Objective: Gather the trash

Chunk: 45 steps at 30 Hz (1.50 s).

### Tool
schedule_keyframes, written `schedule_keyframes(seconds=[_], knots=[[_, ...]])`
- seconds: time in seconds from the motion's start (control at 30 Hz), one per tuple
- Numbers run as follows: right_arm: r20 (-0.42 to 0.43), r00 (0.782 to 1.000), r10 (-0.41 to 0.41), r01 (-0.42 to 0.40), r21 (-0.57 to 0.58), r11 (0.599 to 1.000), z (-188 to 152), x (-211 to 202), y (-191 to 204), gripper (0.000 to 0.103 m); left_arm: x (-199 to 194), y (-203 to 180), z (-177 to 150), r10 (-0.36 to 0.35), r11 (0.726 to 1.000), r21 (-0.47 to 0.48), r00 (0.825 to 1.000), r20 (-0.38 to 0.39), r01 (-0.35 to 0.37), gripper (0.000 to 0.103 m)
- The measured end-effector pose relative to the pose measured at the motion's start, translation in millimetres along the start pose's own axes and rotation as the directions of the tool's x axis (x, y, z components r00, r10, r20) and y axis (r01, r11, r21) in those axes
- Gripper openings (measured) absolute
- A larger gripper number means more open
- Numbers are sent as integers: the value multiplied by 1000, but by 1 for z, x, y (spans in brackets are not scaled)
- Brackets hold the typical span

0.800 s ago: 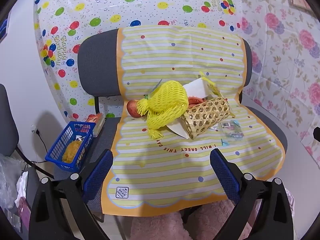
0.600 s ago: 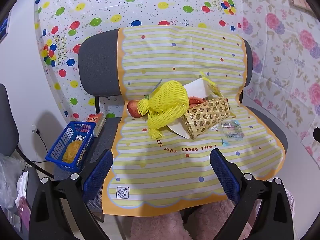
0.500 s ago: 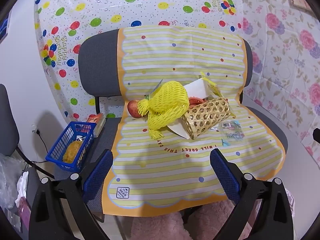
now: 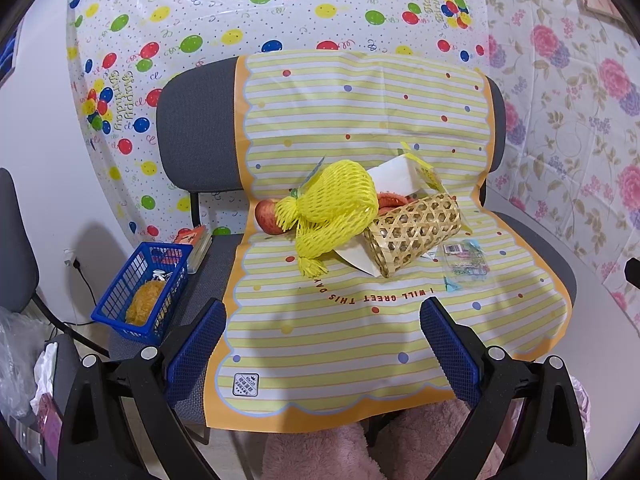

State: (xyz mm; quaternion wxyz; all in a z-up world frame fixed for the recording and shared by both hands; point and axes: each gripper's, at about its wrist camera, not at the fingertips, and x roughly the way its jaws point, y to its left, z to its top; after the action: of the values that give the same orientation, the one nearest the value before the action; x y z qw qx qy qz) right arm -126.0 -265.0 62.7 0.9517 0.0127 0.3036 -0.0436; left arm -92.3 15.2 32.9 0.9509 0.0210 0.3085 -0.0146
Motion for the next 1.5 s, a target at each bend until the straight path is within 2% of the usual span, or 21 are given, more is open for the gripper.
schedule_keyframes(seconds=[0.93,1.0,1.13,1.27,1.37,1.5], knots=[[-17,1000,0,0,0,1000,-5,7,0,97,4,4,-3,3,1000,0,1000,-9,-3,96],[-40,999,1,-1,-4,1000,-6,10,0,97,8,5,-4,6,1000,0,1000,-15,-6,96],[-157,988,-4,1,-18,1000,-3,20,4,97,18,7,-5,17,1000,-8,999,-33,-18,96],[-94,995,19,-21,-25,999,-7,36,8,97,34,13,-4,16,999,-30,999,-49,-18,96],[-83,996,38,-42,-42,998,-8,50,12,97,48,17,-1,7,999,-46,999,-54,-9,95],[-71,996,52,-55,-39,998,-4,69,13,97,67,12,8,4,1000,-21,998,-58,-5,95]])
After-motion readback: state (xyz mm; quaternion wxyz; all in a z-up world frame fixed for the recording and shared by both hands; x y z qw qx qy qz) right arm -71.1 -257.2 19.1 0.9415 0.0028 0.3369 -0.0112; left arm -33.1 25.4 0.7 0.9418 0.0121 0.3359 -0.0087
